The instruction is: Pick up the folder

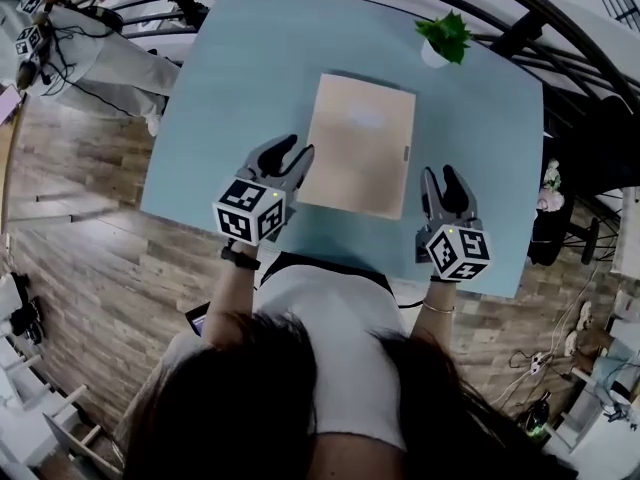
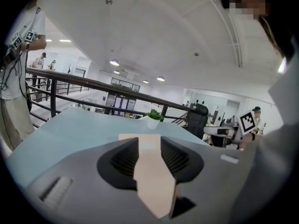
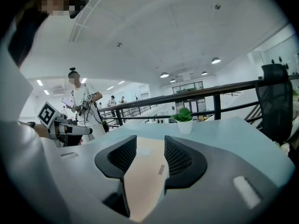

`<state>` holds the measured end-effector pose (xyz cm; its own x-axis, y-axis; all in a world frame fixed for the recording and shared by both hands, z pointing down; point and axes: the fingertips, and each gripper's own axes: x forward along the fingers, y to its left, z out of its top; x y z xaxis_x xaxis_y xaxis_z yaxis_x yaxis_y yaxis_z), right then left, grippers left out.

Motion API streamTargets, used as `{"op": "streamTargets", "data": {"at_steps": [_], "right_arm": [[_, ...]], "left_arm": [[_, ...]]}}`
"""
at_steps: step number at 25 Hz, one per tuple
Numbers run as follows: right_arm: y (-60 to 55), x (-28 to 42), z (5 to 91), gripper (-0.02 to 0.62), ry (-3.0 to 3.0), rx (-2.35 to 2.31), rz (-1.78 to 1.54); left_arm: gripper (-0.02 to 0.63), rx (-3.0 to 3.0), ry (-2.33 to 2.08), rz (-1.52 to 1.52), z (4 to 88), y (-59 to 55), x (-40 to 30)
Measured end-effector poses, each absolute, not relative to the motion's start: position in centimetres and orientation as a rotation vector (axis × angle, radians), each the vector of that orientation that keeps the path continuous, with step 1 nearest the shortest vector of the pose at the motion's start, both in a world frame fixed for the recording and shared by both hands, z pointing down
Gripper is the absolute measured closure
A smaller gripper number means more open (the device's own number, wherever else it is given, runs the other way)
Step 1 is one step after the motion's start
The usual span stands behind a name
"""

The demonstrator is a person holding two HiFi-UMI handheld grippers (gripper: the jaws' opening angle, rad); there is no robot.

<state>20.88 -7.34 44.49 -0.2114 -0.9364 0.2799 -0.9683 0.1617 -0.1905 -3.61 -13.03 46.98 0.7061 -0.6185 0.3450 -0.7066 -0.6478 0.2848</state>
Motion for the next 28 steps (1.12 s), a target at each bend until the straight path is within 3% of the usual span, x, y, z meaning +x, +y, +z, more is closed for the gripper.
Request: {"op": "streamTargets", "data": {"at_steps": [28], "right_arm": [[-10.6, 20.8, 53.1, 0.433, -2.229, 1.784, 0.867]], "left_arm": [[0.451, 2.315, -0.883, 0.476, 56.3, -16.9, -2.4]]}}
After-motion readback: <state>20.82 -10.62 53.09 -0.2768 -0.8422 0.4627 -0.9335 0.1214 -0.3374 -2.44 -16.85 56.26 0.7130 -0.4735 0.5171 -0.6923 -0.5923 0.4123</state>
